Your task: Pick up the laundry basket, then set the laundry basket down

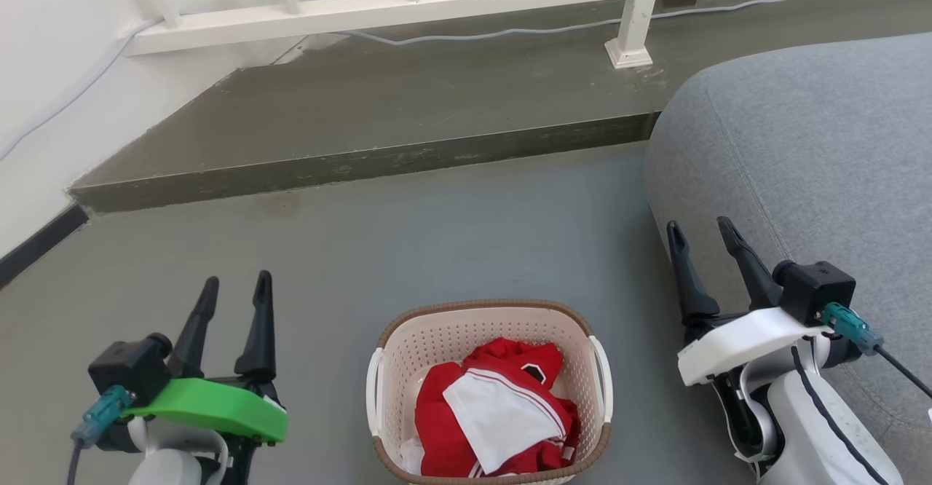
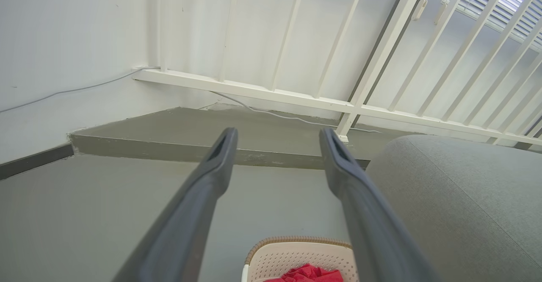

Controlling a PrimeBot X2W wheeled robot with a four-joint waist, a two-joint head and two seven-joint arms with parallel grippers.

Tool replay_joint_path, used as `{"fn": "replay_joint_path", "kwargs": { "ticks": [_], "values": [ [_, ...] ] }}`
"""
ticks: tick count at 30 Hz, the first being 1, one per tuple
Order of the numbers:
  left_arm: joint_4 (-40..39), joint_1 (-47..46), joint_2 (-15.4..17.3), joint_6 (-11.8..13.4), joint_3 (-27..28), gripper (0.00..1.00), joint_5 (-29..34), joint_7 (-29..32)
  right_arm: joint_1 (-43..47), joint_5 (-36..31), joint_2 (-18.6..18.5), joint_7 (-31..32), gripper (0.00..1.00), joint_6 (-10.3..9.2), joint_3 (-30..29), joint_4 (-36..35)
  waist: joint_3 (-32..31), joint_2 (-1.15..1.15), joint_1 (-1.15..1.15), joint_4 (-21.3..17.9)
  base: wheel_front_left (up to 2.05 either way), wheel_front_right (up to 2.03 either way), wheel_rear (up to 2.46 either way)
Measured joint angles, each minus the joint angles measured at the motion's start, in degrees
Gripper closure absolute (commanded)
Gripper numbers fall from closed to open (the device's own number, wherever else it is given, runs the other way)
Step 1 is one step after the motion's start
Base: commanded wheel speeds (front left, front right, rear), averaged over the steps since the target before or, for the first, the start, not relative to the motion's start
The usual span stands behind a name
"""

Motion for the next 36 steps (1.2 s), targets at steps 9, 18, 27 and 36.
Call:
{"fn": "replay_joint_path", "kwargs": {
  "ticks": [9, 18, 27, 36],
  "values": [
    [-1.25, 1.57, -1.1, -0.82, 1.38, 0.0, 1.6, 0.0, 0.92, -0.77, 0.6, 0.0, 0.0, 0.07, -1.11, -0.69, 0.12, 0.0, 0.0, -0.36, 0.0, 0.0, 0.0],
    [-1.55, 1.77, -2.05, -1.0, 1.8, 0.0, 2.57, 0.0, 1.15, -1.69, 1.13, 0.0, 0.0, 0.62, -1.74, -0.82, 0.3, 0.0, 0.0, -0.5, 0.0, 0.0, 0.0],
    [-1.85, 2.58, -2.45, -1.44, 2.47, 0.0, 3.92, 0.0, 1.55, -2.21, 1.46, 0.0, 0.0, 1.21, -2.42, -1.1, 0.4, 0.0, 0.0, -0.55, 0.0, 0.0, 0.0],
    [-1.47, 2.82, -2.82, -1.66, 2.55, 1.0, 4.28, 0.03, 2.09, -2.67, 1.76, 0.0, 1.0, 1.8, -2.97, -0.83, 0.53, 0.0, 0.0, -0.64, 0.0, 0.0, 0.0]
  ]
}}
